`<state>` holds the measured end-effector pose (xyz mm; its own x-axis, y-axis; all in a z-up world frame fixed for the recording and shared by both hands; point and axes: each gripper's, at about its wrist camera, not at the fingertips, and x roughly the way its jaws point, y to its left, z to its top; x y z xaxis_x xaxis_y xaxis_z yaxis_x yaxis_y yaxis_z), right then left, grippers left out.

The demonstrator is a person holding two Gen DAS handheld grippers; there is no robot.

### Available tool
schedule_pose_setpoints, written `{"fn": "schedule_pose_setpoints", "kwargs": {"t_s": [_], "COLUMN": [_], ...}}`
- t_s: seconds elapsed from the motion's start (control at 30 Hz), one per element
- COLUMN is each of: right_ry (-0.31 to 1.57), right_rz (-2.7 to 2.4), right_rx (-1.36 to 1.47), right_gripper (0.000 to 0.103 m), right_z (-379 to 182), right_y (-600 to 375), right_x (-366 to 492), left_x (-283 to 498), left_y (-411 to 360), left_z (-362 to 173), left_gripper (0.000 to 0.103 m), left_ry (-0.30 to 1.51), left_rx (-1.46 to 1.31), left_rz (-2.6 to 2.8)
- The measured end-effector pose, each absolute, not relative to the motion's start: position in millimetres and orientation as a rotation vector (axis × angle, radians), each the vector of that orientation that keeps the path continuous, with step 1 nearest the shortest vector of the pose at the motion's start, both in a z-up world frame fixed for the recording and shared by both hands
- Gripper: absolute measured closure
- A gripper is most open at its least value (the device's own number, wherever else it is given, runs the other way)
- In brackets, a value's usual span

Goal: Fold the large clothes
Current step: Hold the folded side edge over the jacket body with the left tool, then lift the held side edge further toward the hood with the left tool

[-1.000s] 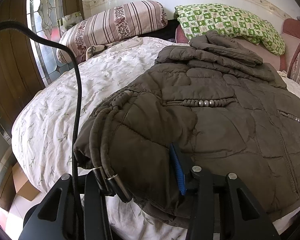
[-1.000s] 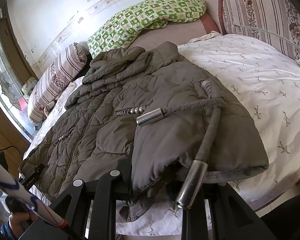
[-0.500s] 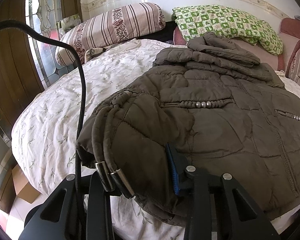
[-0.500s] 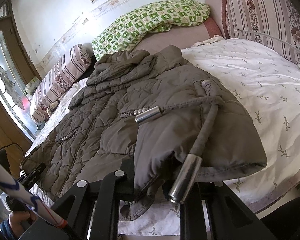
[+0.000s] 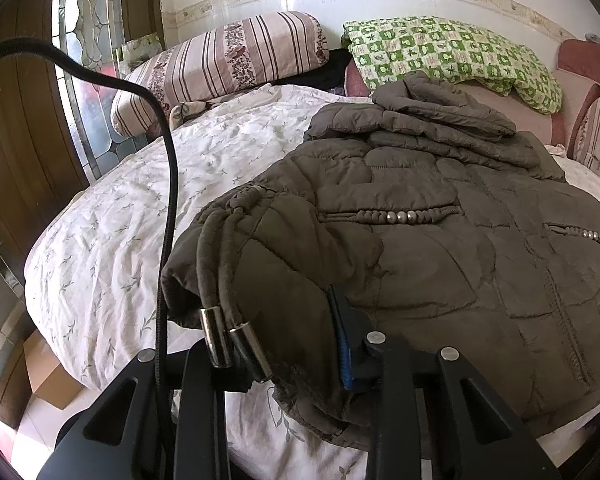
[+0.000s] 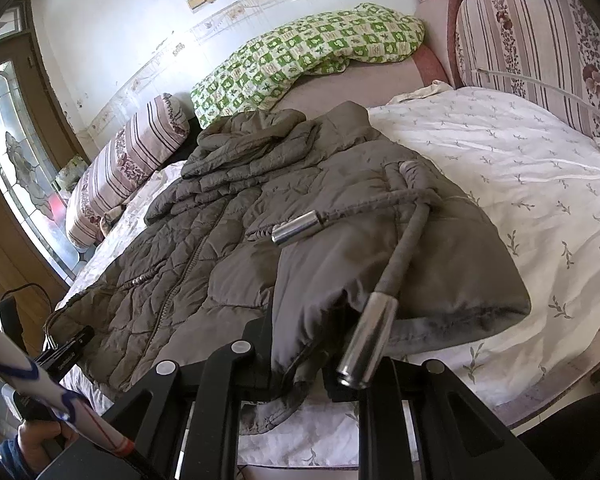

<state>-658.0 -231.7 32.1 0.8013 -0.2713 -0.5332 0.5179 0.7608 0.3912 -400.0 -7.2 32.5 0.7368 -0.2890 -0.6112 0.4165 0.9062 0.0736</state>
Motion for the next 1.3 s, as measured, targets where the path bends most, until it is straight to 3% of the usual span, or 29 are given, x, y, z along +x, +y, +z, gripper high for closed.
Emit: {"fn": "schedule_pose_setpoints", "kwargs": {"t_s": [0.9, 1.3], "right_ry": [0.403, 0.305], "right_rz": [-0.388, -0.328], "right_rx": [0.537, 0.559], "right_gripper": [0.086, 0.086], "right_z": [56.1, 107.8], "right_y": [-230.4, -242.9], "right_x": [-679.2, -692.4], "left_x": [-409.7, -400.8], "left_y": [14.6, 20.5], "left_z": [74.1, 141.8], "left_gripper": [0.076, 0.076], "left_ry": [0.573, 0.516], "left_rx": [0.109, 0.028], "left_rz": [-0.433, -0.479]}}
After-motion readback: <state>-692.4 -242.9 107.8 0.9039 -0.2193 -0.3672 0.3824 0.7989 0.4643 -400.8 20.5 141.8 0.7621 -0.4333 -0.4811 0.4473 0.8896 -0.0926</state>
